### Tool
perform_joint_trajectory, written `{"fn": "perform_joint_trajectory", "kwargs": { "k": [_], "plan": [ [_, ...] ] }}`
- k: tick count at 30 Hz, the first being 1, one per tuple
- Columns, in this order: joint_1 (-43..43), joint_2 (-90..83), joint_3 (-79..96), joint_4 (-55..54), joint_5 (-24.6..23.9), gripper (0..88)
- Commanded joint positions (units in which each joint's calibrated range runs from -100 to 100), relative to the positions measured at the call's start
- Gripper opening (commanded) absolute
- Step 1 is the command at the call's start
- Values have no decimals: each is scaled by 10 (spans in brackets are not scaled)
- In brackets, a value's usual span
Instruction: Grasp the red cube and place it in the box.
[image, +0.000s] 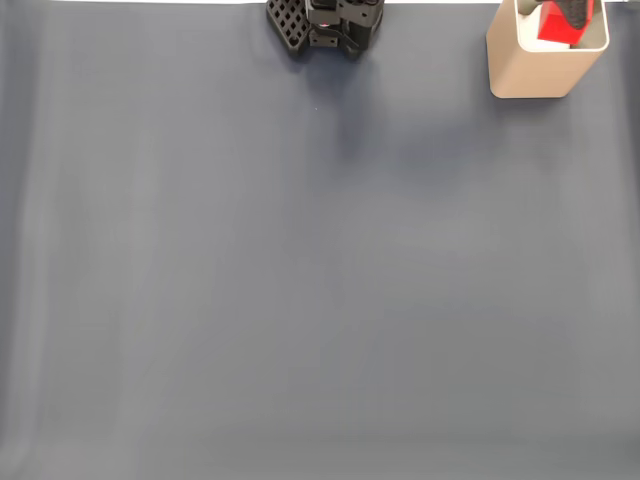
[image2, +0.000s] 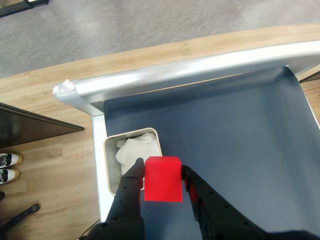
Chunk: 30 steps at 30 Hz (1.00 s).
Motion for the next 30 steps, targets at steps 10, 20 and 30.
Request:
{"fn": "perform_joint_trajectory", "kwargs": {
  "k": [10, 20, 30],
  "plan": [
    [-61, 36, -12, -45, -3, 9],
    [-104, 45, -7, -50, -17, 9],
    [-103, 28, 14, -50, -18, 10]
  ]
}}
